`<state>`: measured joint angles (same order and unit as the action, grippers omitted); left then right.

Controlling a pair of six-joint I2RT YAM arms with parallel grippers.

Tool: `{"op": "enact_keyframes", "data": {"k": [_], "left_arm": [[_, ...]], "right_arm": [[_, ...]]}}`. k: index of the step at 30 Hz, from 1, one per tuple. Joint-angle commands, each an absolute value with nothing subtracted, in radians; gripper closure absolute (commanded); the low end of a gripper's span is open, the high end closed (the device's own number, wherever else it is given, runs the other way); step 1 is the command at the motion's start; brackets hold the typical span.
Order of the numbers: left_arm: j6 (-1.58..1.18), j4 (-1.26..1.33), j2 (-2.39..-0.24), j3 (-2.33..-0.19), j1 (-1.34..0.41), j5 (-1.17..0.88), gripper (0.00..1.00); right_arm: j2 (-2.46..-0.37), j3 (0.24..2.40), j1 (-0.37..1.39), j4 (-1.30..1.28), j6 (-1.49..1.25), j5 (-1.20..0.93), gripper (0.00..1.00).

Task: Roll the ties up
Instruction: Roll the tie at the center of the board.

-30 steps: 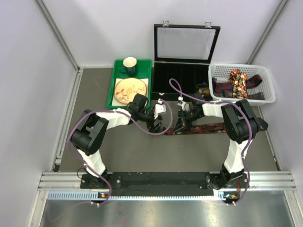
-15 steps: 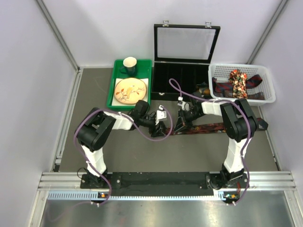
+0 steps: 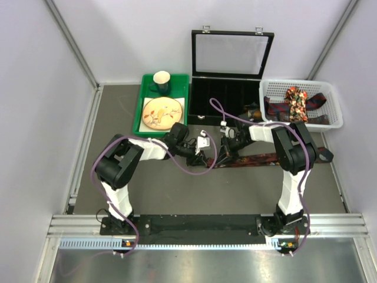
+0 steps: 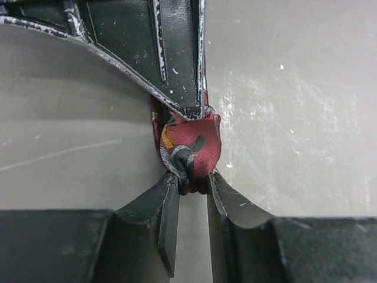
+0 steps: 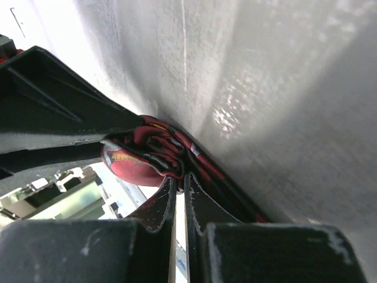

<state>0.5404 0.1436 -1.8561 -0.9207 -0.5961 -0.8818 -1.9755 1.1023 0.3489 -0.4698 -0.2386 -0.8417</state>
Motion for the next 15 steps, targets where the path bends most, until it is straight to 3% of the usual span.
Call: {"op": "enact_keyframes", "data": {"k": [1, 15], "left_arm": [[0.638, 0.005, -1.752, -0.948, -0.588, -0.924, 0.76], [0.45, 0.136, -1.864, -1.071, -0.689, -0.868, 0.7]], "right_arm": [[-2.057, 1.104, 0.419, -0.379, -0.23, -0.641, 1.0], [-2.057, 1.063, 0.425, -0.299, -0.299, -0.65, 1.0]]}}
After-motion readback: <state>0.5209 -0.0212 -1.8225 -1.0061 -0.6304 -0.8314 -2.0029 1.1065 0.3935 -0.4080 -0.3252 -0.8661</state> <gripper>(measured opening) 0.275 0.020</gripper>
